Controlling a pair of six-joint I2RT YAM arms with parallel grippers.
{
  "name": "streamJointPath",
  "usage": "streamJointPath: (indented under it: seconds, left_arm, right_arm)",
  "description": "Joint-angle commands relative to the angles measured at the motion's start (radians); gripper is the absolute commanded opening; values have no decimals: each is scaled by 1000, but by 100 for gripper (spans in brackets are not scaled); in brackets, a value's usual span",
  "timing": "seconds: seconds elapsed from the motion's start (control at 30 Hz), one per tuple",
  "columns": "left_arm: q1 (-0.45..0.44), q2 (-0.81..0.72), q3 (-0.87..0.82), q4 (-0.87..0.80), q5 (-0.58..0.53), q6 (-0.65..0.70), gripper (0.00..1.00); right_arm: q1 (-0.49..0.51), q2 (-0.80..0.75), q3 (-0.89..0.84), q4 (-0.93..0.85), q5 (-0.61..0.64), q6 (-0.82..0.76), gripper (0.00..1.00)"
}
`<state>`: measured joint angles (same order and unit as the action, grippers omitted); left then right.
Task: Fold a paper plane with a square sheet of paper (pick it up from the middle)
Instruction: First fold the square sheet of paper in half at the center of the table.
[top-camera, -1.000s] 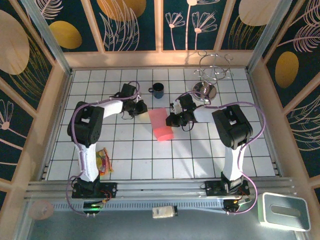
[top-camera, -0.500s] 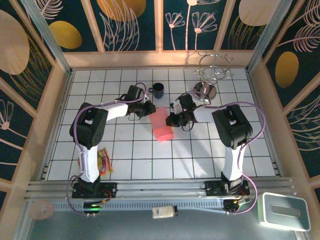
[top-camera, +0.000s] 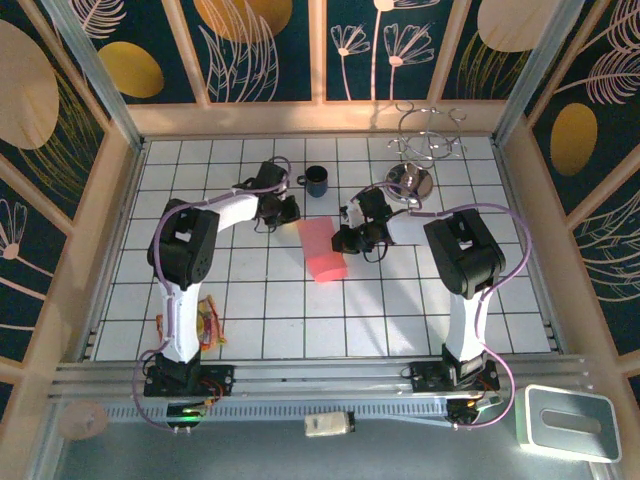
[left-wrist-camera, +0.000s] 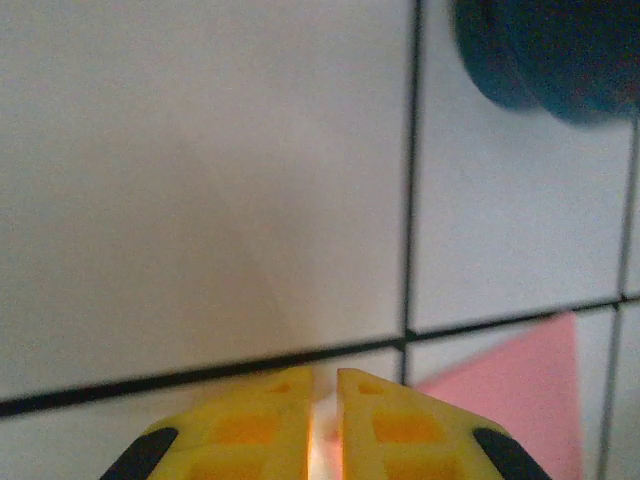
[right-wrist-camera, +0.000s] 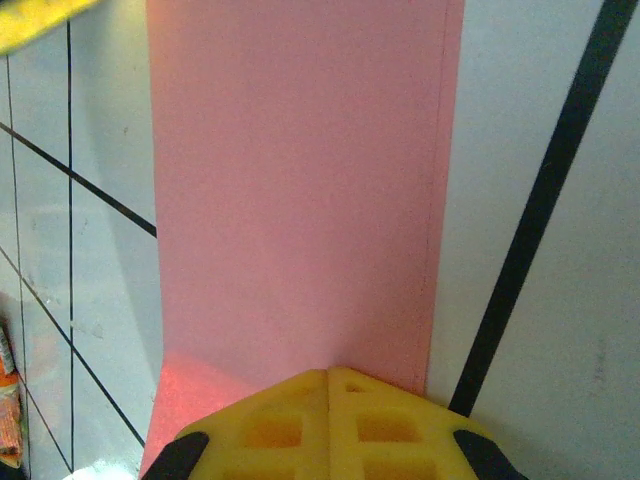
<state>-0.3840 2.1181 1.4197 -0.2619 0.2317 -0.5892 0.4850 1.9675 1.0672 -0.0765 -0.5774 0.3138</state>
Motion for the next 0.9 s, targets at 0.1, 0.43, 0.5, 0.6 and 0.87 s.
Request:
streamJointPath:
  seconds: [0.1, 0.43, 0.5, 0.6, 0.87]
  left_arm:
    - [30, -122, -52, 20, 62, -14, 15]
    - [-121, -373, -561, 498, 331, -388, 12]
    - [-146, -390, -605, 529, 333, -421, 12]
    - [-172, -389, -617, 488, 334, -407, 12]
    - [-203, -328, -549, 332, 280, -319, 12]
  right_arm:
    - [-13, 106, -71, -193, 208, 8, 4]
    - [-13, 112, -78, -173, 197, 33, 3]
    - [-13, 113, -80, -172, 197, 34, 3]
    - [-13, 114, -79, -171, 198, 36, 3]
    - [-12, 114, -87, -167, 205, 44, 3]
